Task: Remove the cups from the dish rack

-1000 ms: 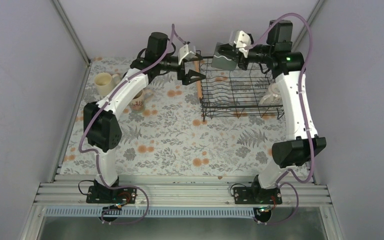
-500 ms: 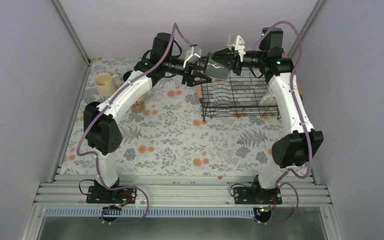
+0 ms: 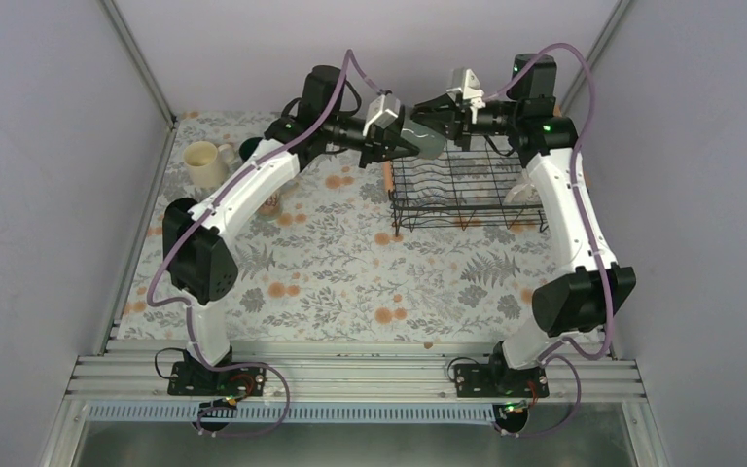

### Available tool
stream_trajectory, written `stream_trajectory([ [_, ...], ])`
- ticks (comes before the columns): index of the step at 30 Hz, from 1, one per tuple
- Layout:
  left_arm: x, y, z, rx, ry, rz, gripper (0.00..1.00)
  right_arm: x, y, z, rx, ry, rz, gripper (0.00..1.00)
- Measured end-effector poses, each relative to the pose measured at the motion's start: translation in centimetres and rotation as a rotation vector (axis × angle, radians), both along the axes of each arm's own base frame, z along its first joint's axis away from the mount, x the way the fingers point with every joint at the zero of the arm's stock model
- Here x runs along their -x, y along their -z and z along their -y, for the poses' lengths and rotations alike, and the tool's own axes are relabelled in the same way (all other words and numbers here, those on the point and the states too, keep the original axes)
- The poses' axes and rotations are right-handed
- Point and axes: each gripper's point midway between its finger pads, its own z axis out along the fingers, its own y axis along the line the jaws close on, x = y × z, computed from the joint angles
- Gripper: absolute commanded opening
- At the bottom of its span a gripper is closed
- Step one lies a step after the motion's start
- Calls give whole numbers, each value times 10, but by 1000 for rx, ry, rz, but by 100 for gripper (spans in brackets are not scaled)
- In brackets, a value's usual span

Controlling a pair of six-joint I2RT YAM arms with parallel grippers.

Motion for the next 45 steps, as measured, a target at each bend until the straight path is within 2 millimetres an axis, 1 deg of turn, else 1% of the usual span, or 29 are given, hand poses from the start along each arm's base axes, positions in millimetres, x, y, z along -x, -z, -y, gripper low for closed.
stream_trajectory([
  [1,1,-2,-1,-2,-7,8,2,2,-1,1,5,6,10,23],
  [3,4,-5,-1,-10,-22,20,2,4,-5,3,18,21,41,29],
  [4,4,-5,-3,-24,-40,23,2,5,-7,4,29,32,66,33],
  [5,3,-5,-5,-40,-63,28,2,6,-9,6,44,46,95,41],
  [6,1,-4,-7,-54,-87,38,2,6,-10,7,56,60,110,51],
  [7,-2,-3,-11,-71,-118,51,2,5,-10,9,73,75,129,65],
  [10,-11,-1,-27,-118,-206,86,2,-3,-4,16,142,141,160,98],
  [11,-14,-1,-33,-133,-233,97,2,-8,0,19,169,167,161,100],
  [15,-30,3,-60,-241,-367,178,2,-32,23,36,312,293,168,100],
  [18,-52,10,-83,-356,-491,266,2,-54,49,55,446,395,146,100],
  [20,-64,19,-99,-430,-553,306,2,-68,70,68,525,448,114,100],
  [22,-77,30,-119,-517,-617,332,2,-82,94,84,607,499,72,100],
  [24,-86,39,-136,-588,-662,349,2,-93,113,99,668,538,34,100],
  [26,-94,49,-155,-675,-705,370,2,-102,128,115,725,572,0,100],
  [28,-101,58,-168,-754,-733,397,2,-111,134,128,762,604,-12,100],
  [32,-106,78,-181,-875,-733,428,2,-127,137,154,839,651,-11,100],
  [34,-110,90,-183,-920,-721,435,2,-134,140,164,879,653,-10,100],
  [36,-113,104,-184,-960,-699,431,2,-138,148,174,928,639,-14,100],
  [38,-117,125,-186,-1012,-669,407,3,-137,163,183,984,608,-31,100],
  [39,-119,136,-185,-1041,-648,392,2,-133,174,187,1024,576,-50,100],
  [43,-135,184,-181,-1132,-570,336,2,-126,197,201,1114,518,-88,100],
  [45,-140,204,-179,-1168,-531,307,2,-122,206,208,1166,488,-92,99],
])
